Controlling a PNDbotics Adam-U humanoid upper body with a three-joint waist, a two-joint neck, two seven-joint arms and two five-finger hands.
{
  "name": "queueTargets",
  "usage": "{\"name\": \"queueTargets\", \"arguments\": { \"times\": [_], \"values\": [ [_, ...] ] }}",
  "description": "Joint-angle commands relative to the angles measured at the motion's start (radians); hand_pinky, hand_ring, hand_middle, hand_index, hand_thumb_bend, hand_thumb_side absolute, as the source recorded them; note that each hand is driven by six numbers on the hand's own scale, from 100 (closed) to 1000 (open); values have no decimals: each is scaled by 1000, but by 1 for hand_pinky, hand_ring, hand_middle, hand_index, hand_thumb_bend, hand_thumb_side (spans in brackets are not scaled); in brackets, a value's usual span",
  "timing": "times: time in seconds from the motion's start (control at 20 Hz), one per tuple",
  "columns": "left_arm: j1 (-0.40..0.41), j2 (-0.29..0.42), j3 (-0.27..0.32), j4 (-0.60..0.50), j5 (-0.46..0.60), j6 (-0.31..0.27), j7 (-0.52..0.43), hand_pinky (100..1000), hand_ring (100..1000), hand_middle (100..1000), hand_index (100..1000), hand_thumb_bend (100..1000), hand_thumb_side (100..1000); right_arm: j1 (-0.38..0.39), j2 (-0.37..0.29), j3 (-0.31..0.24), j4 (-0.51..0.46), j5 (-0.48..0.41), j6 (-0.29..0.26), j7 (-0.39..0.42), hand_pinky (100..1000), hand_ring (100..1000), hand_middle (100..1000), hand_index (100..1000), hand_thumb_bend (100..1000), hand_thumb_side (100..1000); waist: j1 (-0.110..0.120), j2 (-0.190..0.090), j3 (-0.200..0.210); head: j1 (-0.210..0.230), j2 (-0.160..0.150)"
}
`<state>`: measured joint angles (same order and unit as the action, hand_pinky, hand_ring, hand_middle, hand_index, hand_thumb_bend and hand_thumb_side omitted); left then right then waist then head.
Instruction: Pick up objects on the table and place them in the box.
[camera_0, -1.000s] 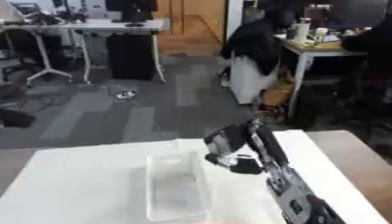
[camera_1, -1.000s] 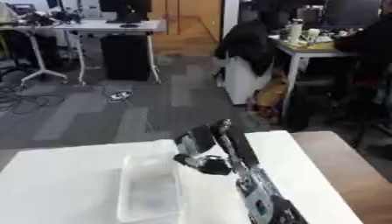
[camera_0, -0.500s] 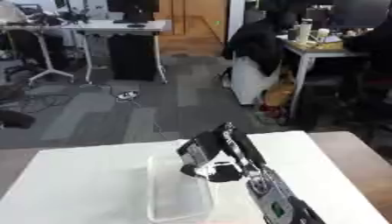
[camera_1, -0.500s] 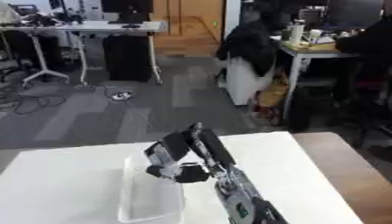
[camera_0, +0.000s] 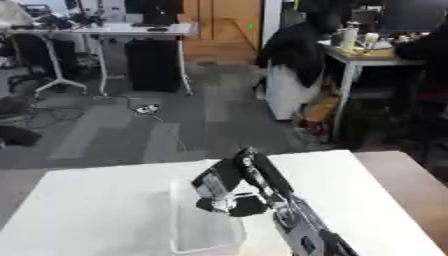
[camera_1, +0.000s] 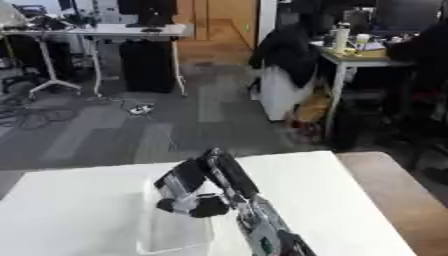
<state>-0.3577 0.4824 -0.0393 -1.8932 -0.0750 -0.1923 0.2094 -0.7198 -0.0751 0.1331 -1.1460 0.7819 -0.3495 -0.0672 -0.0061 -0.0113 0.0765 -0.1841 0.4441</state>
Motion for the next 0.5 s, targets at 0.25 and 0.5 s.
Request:
{"name": "queueTargets", "arguments": {
  "times": [0.25, 0.5],
  "values": [
    [-20, 8, 4, -14, 4, 0, -1, 591, 609, 745, 861, 154, 1000, -32, 14, -15, -3, 38, -8, -21, 100, 100, 100, 343, 753, 612, 4, -9, 2, 4, -24],
    [-22, 7, 4, -14, 4, -1, -2, 591, 609, 745, 861, 154, 1000, -32, 31, -22, 12, 70, -16, -37, 100, 100, 100, 345, 757, 622, 4, -8, 4, 1, -29]
  ]
}}
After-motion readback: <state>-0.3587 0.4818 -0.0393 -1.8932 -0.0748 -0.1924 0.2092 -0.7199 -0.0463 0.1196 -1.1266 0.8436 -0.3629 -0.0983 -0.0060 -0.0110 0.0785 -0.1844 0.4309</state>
